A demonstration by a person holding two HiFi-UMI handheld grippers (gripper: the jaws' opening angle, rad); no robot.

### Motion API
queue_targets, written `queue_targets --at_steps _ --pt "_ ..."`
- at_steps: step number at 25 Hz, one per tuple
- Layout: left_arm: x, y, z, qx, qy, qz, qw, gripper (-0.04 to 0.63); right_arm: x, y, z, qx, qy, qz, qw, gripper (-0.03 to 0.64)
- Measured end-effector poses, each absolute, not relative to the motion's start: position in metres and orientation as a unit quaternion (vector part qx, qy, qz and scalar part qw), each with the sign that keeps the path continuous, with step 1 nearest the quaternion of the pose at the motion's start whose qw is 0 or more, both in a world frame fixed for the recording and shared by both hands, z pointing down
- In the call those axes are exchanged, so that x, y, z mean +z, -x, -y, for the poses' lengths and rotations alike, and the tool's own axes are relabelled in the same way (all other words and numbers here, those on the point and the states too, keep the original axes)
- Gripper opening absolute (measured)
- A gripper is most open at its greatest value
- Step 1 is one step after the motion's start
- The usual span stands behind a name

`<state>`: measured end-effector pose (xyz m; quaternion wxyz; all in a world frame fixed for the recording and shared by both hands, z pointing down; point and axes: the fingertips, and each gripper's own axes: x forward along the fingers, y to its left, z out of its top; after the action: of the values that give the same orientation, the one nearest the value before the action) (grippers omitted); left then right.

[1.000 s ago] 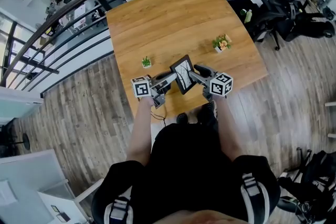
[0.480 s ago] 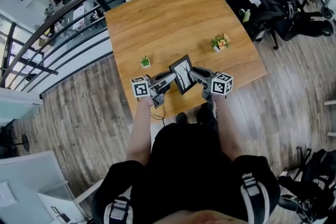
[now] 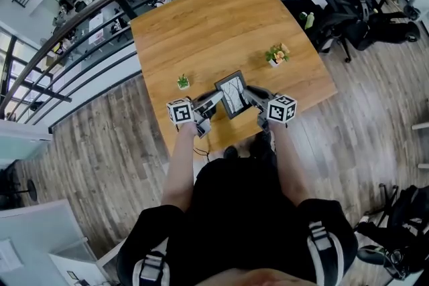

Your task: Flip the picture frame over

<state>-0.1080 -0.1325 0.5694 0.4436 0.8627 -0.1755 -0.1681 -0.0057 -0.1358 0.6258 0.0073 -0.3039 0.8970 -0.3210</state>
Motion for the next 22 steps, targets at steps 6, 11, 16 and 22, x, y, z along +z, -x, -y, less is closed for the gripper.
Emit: queue_targets --at_steps 6,11,16,22 --pt "0.595 0.116 0.151 -0.138 -0.835 0.255 0.467 0.075 0.637 0.004 0.144 -0.316 0.359 -0.878 -0.021 0.092" --pt "0.601 0.108 0.153 -0.142 -0.832 0.268 0.464 0.077 0.646 -0.002 0.137 -0.313 0.390 -0.865 -0.036 0.092" --pt "0.618 0.109 0.158 -0.115 -0.830 0.302 0.454 0.077 0.662 -0.002 0.141 -0.322 0.399 -0.857 -0.056 0.091" --pt "0.635 0.116 0.176 -0.098 -0.824 0.342 0.441 0.078 0.675 0.003 0.155 -0.321 0.395 -0.857 -0.075 0.089"
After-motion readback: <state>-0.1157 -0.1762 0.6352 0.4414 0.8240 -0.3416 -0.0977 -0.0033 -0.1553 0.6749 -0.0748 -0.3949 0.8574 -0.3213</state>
